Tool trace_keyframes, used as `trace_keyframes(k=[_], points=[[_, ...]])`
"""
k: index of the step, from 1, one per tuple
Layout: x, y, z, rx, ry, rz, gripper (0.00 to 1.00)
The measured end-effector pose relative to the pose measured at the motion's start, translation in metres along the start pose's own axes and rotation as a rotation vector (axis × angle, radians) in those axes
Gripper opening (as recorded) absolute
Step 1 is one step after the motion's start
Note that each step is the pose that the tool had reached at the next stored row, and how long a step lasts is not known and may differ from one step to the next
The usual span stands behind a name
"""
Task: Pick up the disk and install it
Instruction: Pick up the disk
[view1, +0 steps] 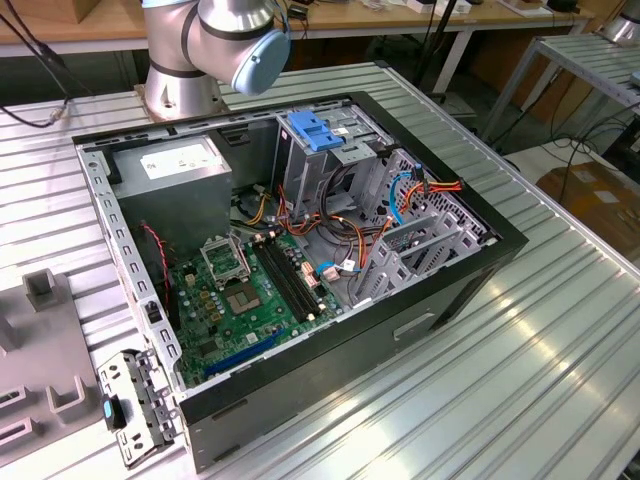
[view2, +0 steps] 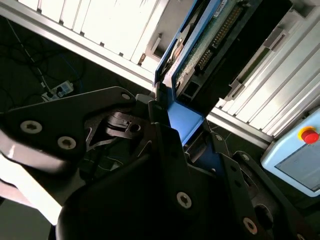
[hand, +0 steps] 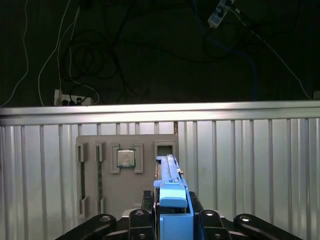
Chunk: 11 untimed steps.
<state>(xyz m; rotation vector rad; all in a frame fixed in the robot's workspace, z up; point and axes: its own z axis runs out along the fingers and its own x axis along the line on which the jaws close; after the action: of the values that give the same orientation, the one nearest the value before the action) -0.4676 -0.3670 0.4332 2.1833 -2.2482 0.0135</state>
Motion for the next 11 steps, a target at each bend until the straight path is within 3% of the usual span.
trace_keyframes(k=[11], points=[[0.0002, 0.0000, -0.0197, -0.0005, 0.0001, 0.000, 0.37]])
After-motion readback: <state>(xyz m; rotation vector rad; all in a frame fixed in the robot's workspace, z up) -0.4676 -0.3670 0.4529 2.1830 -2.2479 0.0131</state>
